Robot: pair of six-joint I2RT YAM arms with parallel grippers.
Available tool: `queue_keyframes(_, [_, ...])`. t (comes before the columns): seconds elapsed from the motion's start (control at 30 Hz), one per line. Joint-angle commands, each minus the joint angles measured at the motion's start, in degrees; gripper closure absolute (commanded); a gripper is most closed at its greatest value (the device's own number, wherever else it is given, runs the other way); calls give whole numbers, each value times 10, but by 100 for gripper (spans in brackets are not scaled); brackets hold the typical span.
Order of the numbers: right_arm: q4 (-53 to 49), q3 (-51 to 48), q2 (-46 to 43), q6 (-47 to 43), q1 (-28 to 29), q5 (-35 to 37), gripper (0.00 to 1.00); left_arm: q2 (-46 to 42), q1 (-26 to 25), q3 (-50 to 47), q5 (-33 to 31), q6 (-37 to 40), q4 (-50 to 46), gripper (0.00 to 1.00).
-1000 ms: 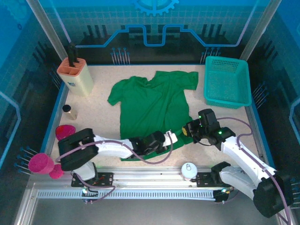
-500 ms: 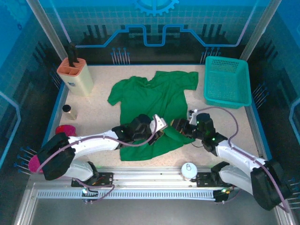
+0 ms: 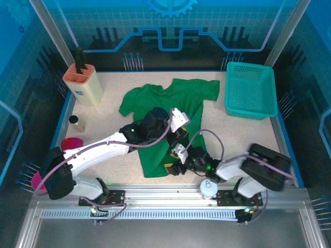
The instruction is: Fold the inside-out t-shirt
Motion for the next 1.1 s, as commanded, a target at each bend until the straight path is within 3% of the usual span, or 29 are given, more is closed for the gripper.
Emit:
queue_keyframes(0.0, [231, 40, 84, -57, 13, 114, 25, -20, 5, 49, 29, -3, -51, 100])
queue_keyframes(0.17, [243, 113, 169, -42, -11, 234, 16, -32, 5, 92, 31, -6, -97, 100])
queue_keyframes(0.37, [243, 145, 213, -1, -84, 136, 16, -39, 5, 125, 21, 15, -141, 100])
queue_keyframes(0.5, [229, 164, 239, 13, -112, 176, 15, -48, 5, 137, 17, 17, -150, 100])
queue_keyframes(0.53, [210, 176, 245, 14, -113, 196, 3, -49, 5, 141, 19, 15, -153, 100])
queue_keyframes(0.67, [46, 247, 245, 78, -118, 286, 0, -56, 5, 159, 30, 2, -164, 100])
queue_keyframes(0.8, [-67, 318, 255, 98, -126, 272, 0, -65, 5, 175, 35, -11, -174, 100])
queue_keyframes(0.97, [-82, 346, 276, 139, -157, 216, 0, -68, 5, 205, 31, -16, -192, 100])
queue_keyframes(1.07, [-13, 312, 272, 139, -174, 139, 3, -73, 5, 217, 23, -11, -197, 100])
